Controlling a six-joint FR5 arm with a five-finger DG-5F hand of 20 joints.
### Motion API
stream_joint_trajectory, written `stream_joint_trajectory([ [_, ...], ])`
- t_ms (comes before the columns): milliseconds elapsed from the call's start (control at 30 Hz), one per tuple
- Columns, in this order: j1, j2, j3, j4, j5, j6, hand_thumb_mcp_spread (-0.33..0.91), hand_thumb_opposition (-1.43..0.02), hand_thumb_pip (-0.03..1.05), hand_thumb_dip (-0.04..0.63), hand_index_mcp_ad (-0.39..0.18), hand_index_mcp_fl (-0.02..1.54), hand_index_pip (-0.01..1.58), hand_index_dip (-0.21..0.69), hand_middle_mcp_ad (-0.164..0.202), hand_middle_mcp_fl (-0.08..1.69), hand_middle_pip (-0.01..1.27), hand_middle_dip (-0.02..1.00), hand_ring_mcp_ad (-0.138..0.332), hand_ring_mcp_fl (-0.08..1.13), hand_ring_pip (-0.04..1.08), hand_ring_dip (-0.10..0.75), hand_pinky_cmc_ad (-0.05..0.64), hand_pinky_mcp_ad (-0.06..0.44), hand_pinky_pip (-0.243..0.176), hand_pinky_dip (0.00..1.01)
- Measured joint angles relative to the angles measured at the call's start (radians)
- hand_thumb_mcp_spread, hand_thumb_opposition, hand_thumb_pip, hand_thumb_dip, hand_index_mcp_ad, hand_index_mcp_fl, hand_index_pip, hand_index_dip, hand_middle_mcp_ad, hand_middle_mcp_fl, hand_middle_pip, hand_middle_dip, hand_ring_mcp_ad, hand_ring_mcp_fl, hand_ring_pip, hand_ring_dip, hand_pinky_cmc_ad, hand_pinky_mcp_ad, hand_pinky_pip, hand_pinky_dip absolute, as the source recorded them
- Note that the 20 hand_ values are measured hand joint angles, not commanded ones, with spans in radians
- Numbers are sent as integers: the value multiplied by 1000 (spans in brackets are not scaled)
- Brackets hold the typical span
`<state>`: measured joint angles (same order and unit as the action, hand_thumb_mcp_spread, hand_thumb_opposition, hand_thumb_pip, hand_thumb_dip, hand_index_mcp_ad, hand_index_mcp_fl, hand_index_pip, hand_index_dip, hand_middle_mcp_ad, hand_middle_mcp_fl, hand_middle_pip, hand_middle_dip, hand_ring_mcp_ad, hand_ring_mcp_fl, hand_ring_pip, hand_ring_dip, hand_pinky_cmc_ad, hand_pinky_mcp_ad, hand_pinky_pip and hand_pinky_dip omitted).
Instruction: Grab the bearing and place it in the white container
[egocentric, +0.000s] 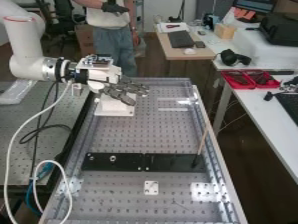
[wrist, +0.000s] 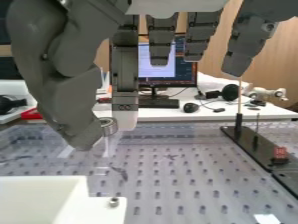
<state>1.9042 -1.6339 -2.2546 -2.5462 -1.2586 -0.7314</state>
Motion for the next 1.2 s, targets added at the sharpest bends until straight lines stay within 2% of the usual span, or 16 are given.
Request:
stream_joint_trajectory([
  [300,81,5,-39,23,-18,20,340,-873,634,291,-87,316,1477,73,49,2,122,169,127,-3,82,79,380,309,-59,223],
  [667,95,-30,-56,43,-1,49,340,-873,634,291,-87,316,1477,73,49,2,122,169,129,-3,82,79,380,309,-59,223],
  [800,93,-29,-63,29,12,63,346,-873,654,297,-101,223,1468,73,51,5,122,169,129,-3,82,79,380,312,-59,227],
  [900,94,-28,-68,28,17,73,342,-867,730,297,-122,59,1396,75,51,2,122,169,129,-3,82,79,379,312,-59,237],
  [1167,92,-9,-64,11,28,86,290,-824,730,297,-122,-5,1255,63,51,0,119,173,129,-3,79,79,382,309,-65,309],
  [1200,91,-7,-62,8,27,85,272,-824,730,297,-122,-5,1258,61,51,3,119,169,129,-3,79,79,382,311,-75,311],
])
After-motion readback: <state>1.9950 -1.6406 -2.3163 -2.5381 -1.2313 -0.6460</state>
